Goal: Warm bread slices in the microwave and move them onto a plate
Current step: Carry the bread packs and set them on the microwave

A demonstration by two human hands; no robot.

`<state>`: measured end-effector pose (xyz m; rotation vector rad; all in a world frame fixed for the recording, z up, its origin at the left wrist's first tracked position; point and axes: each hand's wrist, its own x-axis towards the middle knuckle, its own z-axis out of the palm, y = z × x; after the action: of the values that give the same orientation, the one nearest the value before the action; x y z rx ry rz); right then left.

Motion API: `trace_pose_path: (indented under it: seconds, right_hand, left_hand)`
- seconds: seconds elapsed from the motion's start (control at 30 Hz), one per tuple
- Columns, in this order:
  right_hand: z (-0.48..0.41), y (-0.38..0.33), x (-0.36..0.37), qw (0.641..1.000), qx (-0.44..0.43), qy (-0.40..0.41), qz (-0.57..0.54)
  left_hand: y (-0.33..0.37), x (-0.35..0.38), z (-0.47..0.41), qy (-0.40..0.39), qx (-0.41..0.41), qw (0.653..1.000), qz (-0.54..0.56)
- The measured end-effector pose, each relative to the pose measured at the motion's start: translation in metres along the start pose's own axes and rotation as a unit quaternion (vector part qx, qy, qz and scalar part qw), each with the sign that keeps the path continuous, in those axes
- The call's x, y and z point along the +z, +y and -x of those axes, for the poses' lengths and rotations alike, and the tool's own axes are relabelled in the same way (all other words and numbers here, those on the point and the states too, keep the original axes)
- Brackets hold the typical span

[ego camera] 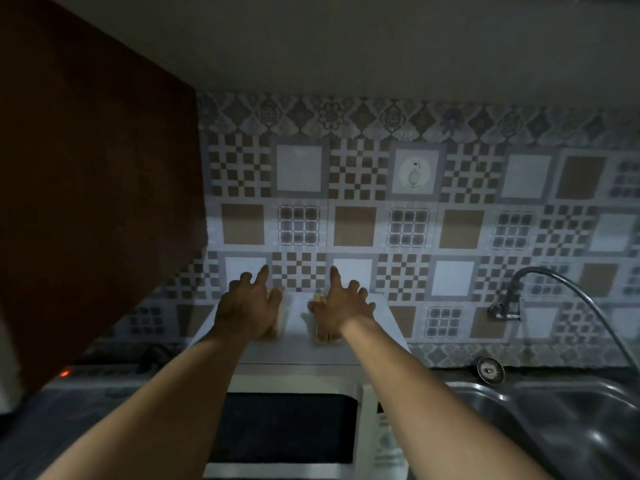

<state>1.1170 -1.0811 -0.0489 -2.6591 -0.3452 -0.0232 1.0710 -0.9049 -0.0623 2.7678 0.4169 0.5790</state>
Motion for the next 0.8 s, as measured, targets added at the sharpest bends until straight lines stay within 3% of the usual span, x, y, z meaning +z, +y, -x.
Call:
trace_pose_path:
  seconds: [0.17,0.4,0.63,0.8]
  right_hand:
    - [0.021,-0.018,-0.040,0.997,-0.071,0.006,0.008]
    - [0.075,-0.035,-0.072,0.977,-0.211,0.036,0.022]
    - [0.142,-0.063,-0.071,0.947,-0.320,0.005,-0.027]
    - [0.195,-0.109,-0.070,0.915,-0.398,0.029,-0.054]
  left_hand:
    - [0.014,-0.050,0.033,0.054,0.018,0.998,0.007]
    - [0.029,-0.116,0.118,0.134,-0.054,0.987,-0.072]
    - [0.018,-0.176,0.225,0.230,-0.110,0.953,-0.167]
    - [-0.001,-0.225,0.288,0.276,-0.135,0.919,-0.248]
